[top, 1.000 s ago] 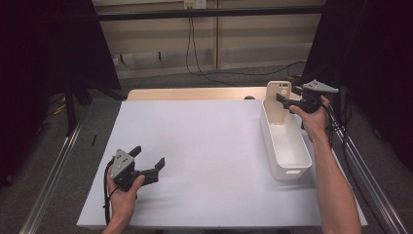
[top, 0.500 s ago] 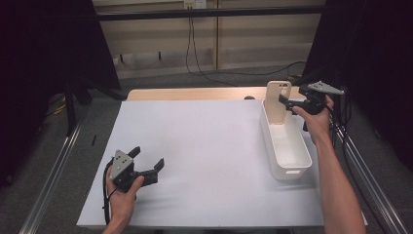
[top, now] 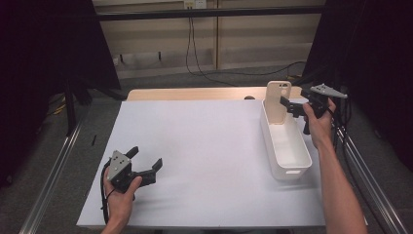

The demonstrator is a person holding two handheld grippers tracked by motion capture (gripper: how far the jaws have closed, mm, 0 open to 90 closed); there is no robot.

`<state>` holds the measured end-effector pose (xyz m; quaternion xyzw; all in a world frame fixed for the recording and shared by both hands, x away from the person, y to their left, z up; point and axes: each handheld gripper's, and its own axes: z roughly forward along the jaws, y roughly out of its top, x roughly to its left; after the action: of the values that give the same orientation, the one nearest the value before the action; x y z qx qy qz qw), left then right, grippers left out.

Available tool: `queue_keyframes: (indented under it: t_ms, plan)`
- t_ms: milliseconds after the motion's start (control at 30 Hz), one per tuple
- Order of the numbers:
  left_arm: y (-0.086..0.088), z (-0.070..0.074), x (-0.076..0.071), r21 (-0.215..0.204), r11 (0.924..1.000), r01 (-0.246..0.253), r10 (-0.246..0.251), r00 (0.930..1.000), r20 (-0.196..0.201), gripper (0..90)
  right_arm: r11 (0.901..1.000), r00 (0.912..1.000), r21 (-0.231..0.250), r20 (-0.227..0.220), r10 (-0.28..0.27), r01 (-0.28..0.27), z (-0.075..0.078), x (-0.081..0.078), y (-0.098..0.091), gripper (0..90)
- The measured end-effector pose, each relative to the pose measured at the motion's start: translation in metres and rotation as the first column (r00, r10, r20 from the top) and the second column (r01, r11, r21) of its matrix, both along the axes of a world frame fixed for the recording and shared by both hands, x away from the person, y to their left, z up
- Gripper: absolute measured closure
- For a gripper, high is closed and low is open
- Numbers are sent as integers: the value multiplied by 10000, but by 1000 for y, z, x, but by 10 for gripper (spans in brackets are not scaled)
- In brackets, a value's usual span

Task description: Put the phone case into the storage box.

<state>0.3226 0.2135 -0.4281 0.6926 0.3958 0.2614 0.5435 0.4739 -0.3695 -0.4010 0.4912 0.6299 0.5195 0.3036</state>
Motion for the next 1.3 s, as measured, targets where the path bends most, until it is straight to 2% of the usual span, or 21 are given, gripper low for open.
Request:
queue_keyframes:
  t_ms: [233, 467, 567, 600, 700, 867, 1100, 1300]
  plan:
    - [1, 0, 0, 10, 10000, 0, 0, 10000, -16, 39, 9998, 9999, -164, 94, 83, -82, 1, -10, 2, 9]
    - [5, 0, -1, -156, 9999, -42, 42, 10000, -3, 40, 10000, 9995, -34, 316, 18, -16, 6, -21, 4, 6]
    - [8, -1, -1, -137, 9999, -76, 76, 10000, 10, 40, 9999, 9993, -131, 362, 61, -57, 8, -26, 4, 4]
    - [8, -1, -1, -276, 9996, -107, 106, 9999, -39, 39, 9999, 9994, -91, 350, 53, -50, 8, -26, 5, 3]
    - [10, -2, -1, -204, 9998, -71, 69, 9999, -80, 40, 9997, 9995, -237, 313, -66, 74, 10, -28, 5, 5]
    - [13, -1, -3, -407, 9991, -126, 125, 9999, -27, 40, 9996, 9995, -276, 304, -2, 10, 11, -35, 6, 4]
    - [14, -2, -4, -336, 9994, -101, 100, 9999, -16, 38, 9999, 9993, -151, 386, 20, -14, 12, -47, 6, 0]
    - [15, -1, -8, -238, 9995, -191, 192, 9998, 40, 35, 9996, 9985, -264, 548, 35, -20, 17, -60, 5, 1]
